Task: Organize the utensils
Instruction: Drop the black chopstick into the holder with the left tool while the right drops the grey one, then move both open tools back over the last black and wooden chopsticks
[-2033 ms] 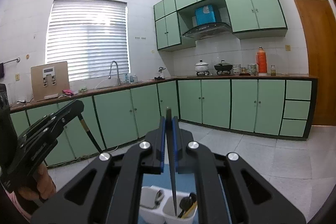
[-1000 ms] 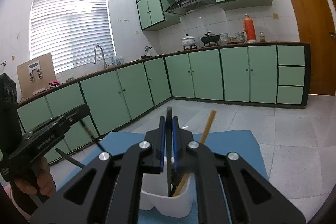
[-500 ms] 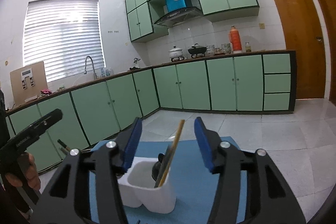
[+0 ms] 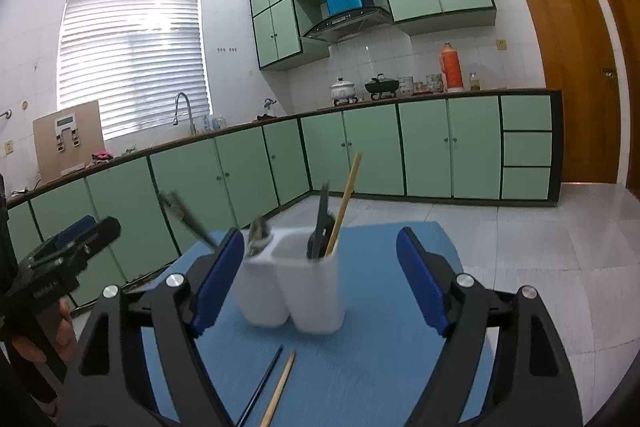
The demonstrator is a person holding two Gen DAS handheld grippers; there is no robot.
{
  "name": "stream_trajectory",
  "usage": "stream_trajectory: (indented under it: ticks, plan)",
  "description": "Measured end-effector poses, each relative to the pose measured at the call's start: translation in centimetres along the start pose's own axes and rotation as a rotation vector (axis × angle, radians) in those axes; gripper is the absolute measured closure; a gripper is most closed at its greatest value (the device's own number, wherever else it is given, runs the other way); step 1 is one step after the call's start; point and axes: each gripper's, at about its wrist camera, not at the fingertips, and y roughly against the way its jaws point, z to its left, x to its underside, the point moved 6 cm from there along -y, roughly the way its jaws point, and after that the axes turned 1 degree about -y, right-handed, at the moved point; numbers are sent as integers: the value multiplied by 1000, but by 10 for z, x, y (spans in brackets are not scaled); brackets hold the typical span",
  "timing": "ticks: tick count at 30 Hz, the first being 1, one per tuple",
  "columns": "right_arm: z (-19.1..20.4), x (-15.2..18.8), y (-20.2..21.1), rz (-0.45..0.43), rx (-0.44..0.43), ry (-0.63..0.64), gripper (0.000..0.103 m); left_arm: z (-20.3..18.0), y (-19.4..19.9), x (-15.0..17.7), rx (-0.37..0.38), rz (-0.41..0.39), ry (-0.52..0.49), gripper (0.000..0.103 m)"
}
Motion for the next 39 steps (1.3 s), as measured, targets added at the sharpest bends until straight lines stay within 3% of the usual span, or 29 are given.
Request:
stream_trajectory:
  ticks: [14,23,39]
  plan:
    - [18,101,46,127,28,-9,25,-20,55,98,-37,113,-51,10]
    - [31,149,69,141,65,4,25,-24,78,142,-41,162,-55,10]
    - [62,193,85,122,73,60,51,-19,103,191,-57,204,-56,10]
